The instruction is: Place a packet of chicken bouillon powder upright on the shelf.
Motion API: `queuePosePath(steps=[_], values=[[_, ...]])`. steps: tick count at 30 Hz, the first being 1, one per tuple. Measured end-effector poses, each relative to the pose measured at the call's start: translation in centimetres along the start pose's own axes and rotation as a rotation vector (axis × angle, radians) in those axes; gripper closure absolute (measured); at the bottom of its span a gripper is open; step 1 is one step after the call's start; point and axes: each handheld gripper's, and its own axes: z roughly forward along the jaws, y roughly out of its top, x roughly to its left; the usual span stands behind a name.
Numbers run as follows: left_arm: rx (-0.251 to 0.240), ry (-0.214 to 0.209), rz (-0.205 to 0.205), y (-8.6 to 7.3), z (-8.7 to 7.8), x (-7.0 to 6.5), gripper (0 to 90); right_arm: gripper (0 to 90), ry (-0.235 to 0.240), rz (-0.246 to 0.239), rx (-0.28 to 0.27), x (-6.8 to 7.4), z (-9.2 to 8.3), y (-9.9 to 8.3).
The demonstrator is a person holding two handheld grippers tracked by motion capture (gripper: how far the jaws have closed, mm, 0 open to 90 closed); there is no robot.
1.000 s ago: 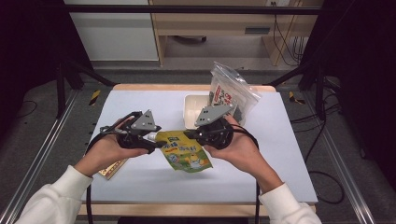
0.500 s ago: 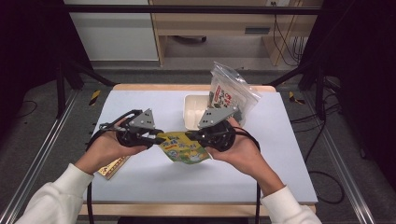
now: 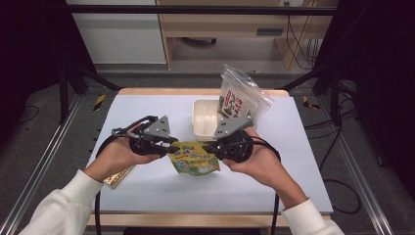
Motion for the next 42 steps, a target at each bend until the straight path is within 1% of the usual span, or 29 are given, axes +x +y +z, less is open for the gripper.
queuePosePath(steps=[3, 9, 12, 13, 15, 19, 20, 21, 22, 23, 24, 26, 27, 29, 31, 32, 34, 39, 42], values=[[0.000, -0.003, 0.008, 0.3, 0.2, -0.1, 69.7, 78.0, -0.005, -0.022, 0.030, -0.2, 0.2, 0.4], [0.007, -0.005, 0.034, 1.1, 0.6, -0.4, 69.7, 75.3, 0.014, -0.054, 0.094, -0.3, 1.4, 1.4], [0.004, -0.010, 0.041, 1.2, 0.7, -0.5, 69.7, 75.3, 0.029, -0.055, 0.116, -0.3, 2.0, 1.7], [0.003, -0.009, 0.042, 1.3, 0.7, -0.5, 69.8, 75.7, 0.033, -0.055, 0.122, -0.3, 2.3, 1.7], [0.005, -0.005, 0.045, 1.3, 0.7, -0.5, 69.7, 79.8, 0.039, -0.055, 0.136, -0.4, 2.7, 1.8], [-0.005, 0.002, 0.030, 1.2, 0.8, -0.4, 68.8, 84.8, 0.056, -0.032, 0.133, -0.8, 2.7, 1.8], [-0.007, 0.013, 0.025, 1.2, 0.9, -0.3, 67.0, 86.2, 0.063, -0.024, 0.132, -0.8, 2.7, 1.7], [-0.006, 0.031, 0.012, 1.2, 0.9, -0.2, 61.4, 88.0, 0.068, -0.010, 0.127, -0.9, 2.7, 1.7], [-0.014, 0.051, -0.012, 1.2, 1.0, -0.2, 50.9, 88.8, 0.071, 0.004, 0.131, -1.1, 2.6, 1.6], [-0.026, 0.065, -0.029, 1.2, 0.9, -0.1, 43.4, 89.4, 0.070, 0.020, 0.133, -1.3, 2.6, 1.5], [-0.042, 0.074, -0.042, 1.1, 0.8, 0.0, 38.3, 90.0, 0.074, 0.043, 0.138, -1.5, 2.5, 1.4], [-0.077, 0.094, -0.070, 0.9, 0.4, 0.0, 29.3, 90.0, 0.083, 0.073, 0.132, -1.9, 2.3, 1.0], [-0.083, 0.109, -0.081, 0.9, 0.1, 0.0, 25.6, 90.0, 0.085, 0.095, 0.129, -2.1, 2.1, 0.8], [-0.101, 0.127, -0.101, 0.5, -0.3, -0.1, 22.0, 90.0, 0.095, 0.143, 0.109, -2.4, 1.8, 0.4], [-0.097, 0.148, -0.130, 0.0, -0.7, -0.2, 18.9, 90.0, 0.083, 0.185, 0.097, -2.7, 1.4, 0.1], [-0.095, 0.154, -0.138, -0.3, -0.8, -0.3, 17.9, 90.0, 0.079, 0.206, 0.085, -2.8, 1.3, -0.1], [-0.088, 0.182, -0.156, -1.0, -0.9, -0.6, 16.2, 90.0, 0.066, 0.246, 0.066, -3.1, 0.9, -0.4], [-0.068, 0.221, -0.203, -3.2, -0.8, -1.5, 12.6, 90.0, 0.024, 0.320, 0.000, -3.5, -0.1, -0.9], [-0.064, 0.254, -0.228, -4.4, -0.6, -1.9, 11.5, 90.0, 0.016, 0.349, -0.022, -3.6, -0.5, -0.8]])
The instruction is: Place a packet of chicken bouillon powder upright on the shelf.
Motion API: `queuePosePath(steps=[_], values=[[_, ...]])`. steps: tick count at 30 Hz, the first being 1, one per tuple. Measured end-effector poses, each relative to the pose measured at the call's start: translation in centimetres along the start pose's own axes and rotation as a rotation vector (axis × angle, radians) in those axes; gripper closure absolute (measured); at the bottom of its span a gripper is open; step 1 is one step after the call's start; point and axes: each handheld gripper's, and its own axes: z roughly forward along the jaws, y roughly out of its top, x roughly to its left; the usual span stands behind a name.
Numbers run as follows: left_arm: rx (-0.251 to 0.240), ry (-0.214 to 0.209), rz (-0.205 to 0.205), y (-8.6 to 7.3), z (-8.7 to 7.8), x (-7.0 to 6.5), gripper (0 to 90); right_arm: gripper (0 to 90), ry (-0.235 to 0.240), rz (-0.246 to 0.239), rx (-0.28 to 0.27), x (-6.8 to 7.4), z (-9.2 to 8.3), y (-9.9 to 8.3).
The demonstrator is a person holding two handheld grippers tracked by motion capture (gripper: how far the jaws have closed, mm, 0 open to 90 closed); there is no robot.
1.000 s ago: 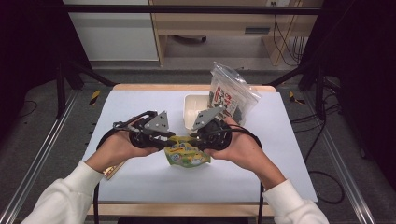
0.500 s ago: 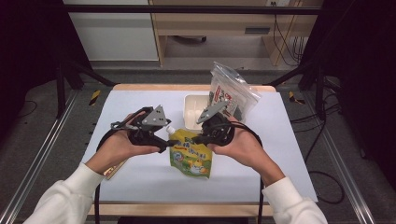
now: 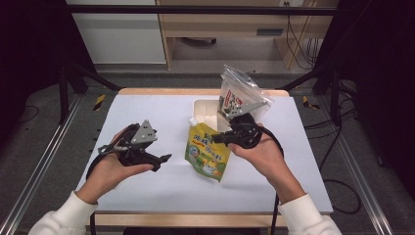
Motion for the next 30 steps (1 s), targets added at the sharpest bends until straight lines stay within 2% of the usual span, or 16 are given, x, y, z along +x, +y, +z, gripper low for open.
queuePosePath(steps=[4, 6, 11, 18, 27, 30], values=[[0.006, 0.018, -0.035, -1.7, 0.1, -0.3, 11.5, 90.0, -0.013, 0.046, -0.032, 0.1, -0.6, 0.2], [-0.008, 0.028, -0.068, -2.6, 0.2, -0.7, 11.3, 90.0, -0.012, 0.070, -0.058, 0.1, -0.9, 0.3], [0.012, 0.060, -0.094, -4.9, 1.1, -1.6, 10.0, 90.0, -0.029, 0.123, -0.112, -0.1, -1.9, 0.7], [0.035, 0.086, -0.129, -7.2, 1.9, -1.8, 9.0, 90.0, -0.064, 0.154, -0.174, -0.3, -3.2, 1.5], [0.002, 0.121, -0.224, -10.1, 1.9, -1.6, 8.9, 90.0, -0.103, 0.194, -0.241, -1.1, -4.7, 2.6], [-0.015, 0.147, -0.249, -10.8, 1.7, -1.5, 9.0, 90.0, -0.111, 0.204, -0.256, -1.3, -4.9, 2.9]])
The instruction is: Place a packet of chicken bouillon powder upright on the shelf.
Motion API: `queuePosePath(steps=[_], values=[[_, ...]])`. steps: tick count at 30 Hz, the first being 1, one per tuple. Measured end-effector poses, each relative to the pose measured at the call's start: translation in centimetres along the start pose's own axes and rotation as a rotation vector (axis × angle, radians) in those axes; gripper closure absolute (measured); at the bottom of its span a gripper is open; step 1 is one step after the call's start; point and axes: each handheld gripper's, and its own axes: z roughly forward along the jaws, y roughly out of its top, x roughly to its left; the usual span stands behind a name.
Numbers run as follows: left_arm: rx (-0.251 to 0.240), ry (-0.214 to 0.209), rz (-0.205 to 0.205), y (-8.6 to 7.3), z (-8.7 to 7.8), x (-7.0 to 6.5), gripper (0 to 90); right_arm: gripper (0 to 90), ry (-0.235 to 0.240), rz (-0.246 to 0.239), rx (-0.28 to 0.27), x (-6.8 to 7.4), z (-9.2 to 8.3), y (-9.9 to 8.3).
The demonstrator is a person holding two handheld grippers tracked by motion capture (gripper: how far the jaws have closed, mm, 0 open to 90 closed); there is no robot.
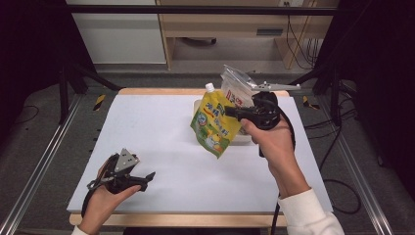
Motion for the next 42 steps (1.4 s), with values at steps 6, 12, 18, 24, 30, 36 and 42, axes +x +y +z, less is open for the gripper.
queuePosePath(steps=[6, 12, 18, 24, 30, 36, 42], values=[[-0.014, 0.031, -0.024, -1.1, -0.3, 0.4, 9.0, 90.0, -0.018, 0.015, -0.032, 0.0, 0.0, 0.7], [-0.022, 0.042, -0.056, -1.7, -0.6, 0.8, 8.9, 90.0, -0.044, 0.024, -0.055, 0.1, 0.1, 1.3], [-0.015, 0.065, -0.063, -2.3, -0.8, 0.9, 9.0, 90.0, -0.068, 0.046, -0.089, 0.0, 0.0, 2.0], [-0.016, 0.079, -0.067, -2.4, -0.9, 1.0, 9.0, 90.0, -0.129, 0.059, -0.125, -0.2, 0.3, 2.6], [-0.013, 0.083, -0.061, -2.4, -0.8, 1.0, 9.0, 90.0, -0.163, 0.084, -0.153, -0.3, 0.9, 3.1], [-0.014, 0.088, -0.061, -2.4, -0.9, 1.1, 9.0, 90.0, -0.204, 0.090, -0.173, -0.1, 1.6, 3.5], [-0.015, 0.087, -0.062, -2.3, -0.9, 1.1, 9.1, 90.0, -0.232, 0.092, -0.185, 0.0, 2.4, 3.7]])
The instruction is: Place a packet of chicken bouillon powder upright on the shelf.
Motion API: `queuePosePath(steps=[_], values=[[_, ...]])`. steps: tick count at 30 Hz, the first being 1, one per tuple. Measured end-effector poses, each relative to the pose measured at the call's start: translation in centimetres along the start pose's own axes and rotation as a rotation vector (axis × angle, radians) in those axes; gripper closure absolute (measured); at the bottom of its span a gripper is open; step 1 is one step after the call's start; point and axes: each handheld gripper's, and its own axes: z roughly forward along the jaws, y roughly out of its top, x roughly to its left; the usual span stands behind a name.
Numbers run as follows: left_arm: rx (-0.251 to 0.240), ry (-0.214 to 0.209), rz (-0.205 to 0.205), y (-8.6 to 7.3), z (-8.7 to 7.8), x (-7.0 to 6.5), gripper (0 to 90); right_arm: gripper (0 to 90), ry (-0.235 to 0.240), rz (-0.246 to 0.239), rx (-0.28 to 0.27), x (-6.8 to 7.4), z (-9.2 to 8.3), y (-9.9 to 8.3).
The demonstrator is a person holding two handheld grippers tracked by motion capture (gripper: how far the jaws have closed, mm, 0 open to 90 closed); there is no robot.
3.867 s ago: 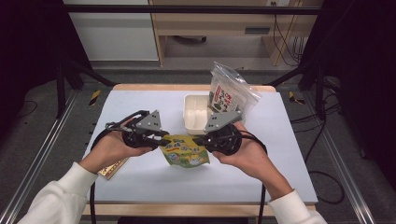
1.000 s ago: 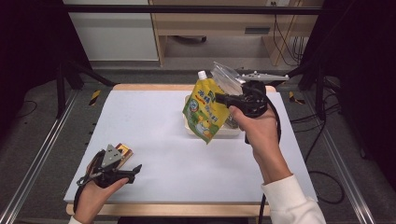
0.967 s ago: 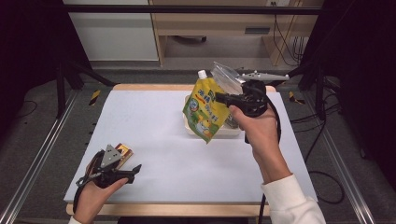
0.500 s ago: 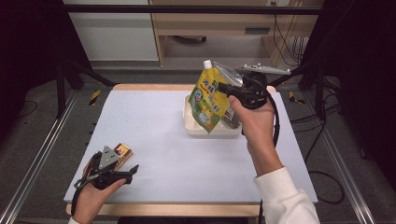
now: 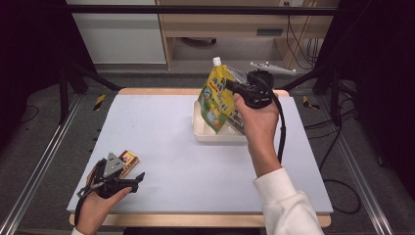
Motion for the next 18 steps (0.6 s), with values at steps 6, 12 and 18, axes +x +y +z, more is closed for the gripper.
queuePosePath(steps=[6, 12, 18], values=[[0.000, 0.003, 0.000, -0.1, -0.1, 0.1, 9.2, 90.0, -0.049, -0.002, 0.007, 0.4, 1.4, -0.4], [-0.003, 0.003, 0.003, 0.0, -0.2, 0.1, 9.3, 90.0, -0.110, -0.005, 0.018, 0.5, 3.0, -0.8], [-0.003, 0.003, 0.006, 0.0, -0.2, 0.1, 9.3, 90.0, -0.142, 0.025, 0.026, 0.0, 4.9, -1.5]])
